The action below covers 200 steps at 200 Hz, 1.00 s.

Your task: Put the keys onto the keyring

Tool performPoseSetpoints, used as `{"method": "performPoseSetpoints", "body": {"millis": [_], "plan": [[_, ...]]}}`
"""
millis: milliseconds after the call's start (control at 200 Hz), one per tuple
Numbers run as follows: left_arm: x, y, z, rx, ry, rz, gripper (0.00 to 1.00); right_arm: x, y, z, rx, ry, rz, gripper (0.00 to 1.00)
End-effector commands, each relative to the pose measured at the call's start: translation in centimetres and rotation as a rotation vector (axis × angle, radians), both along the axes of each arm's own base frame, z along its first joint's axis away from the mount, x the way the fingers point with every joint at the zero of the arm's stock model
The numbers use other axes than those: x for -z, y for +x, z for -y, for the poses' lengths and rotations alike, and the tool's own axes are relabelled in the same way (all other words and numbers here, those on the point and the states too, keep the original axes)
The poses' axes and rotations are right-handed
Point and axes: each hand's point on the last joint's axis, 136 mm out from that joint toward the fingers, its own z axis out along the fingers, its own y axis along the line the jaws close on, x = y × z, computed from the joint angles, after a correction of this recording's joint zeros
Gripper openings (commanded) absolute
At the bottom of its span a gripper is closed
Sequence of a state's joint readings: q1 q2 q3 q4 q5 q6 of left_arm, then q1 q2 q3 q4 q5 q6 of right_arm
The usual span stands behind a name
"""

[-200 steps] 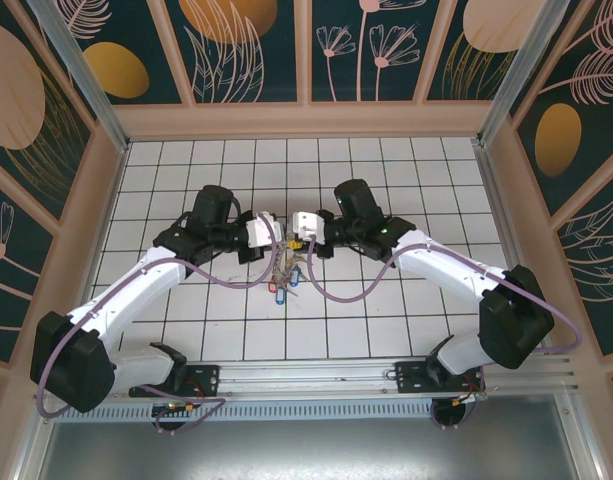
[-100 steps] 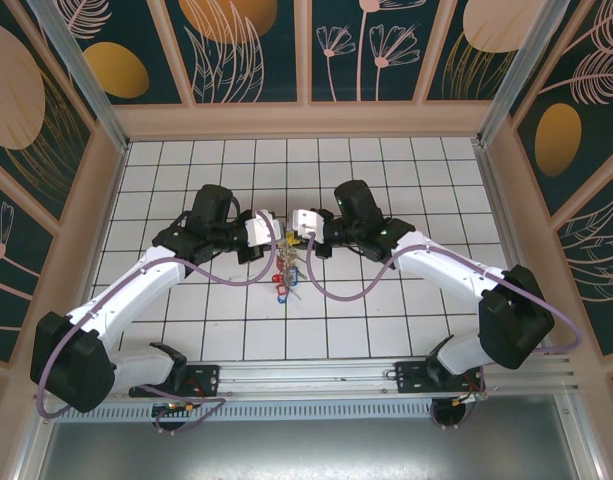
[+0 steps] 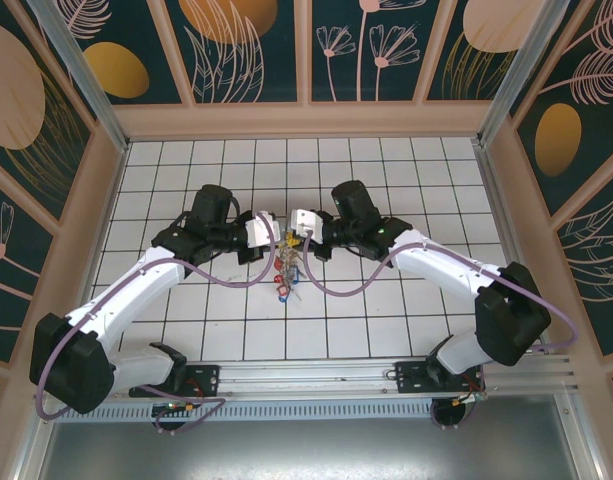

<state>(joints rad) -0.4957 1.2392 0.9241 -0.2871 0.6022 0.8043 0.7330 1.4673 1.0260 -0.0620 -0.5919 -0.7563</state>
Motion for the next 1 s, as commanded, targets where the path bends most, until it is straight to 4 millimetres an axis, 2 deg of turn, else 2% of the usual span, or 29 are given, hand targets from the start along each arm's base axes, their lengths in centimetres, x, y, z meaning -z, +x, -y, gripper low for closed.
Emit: {"method": "performPoseSetpoints", "body": {"millis": [0,120,160,220,360,485,786,996], "plan": [[-2.9,-0.1,0.7,0.045,-0.057,0.078,0.00,-0.5,0.1,-0.2,-0.006,0.003,-0.011,0.00],[-3.1,0.1,0.7,0.028,-0.077,0.079,0.00,-1.1,0.0,-0.4,-0.014,0.035,-0.009,0.00],[-3.3,0.1,0.8,0.021,-0.092,0.084,0.08,-1.5,-0.2,-0.4,-0.019,0.056,-0.007,0.00],[-3.3,-0.1,0.7,0.026,-0.110,0.084,0.13,-2.2,-0.4,-0.4,-0.027,0.099,0.006,0.00],[-3.3,-0.2,0.5,0.039,-0.148,0.058,0.18,-4.5,-0.7,0.3,-0.026,0.215,0.039,0.00],[-3.4,-0.3,0.6,0.053,-0.180,0.044,0.20,-5.7,-1.3,0.7,-0.038,0.292,0.038,0.00],[-3.6,-0.8,1.3,0.116,-0.226,0.010,0.22,-6.6,-1.9,0.9,-0.043,0.377,0.039,0.00],[-3.3,-1.8,1.4,0.164,-0.233,-0.020,0.23,-6.7,-1.4,1.2,-0.005,0.405,0.053,0.00]]}}
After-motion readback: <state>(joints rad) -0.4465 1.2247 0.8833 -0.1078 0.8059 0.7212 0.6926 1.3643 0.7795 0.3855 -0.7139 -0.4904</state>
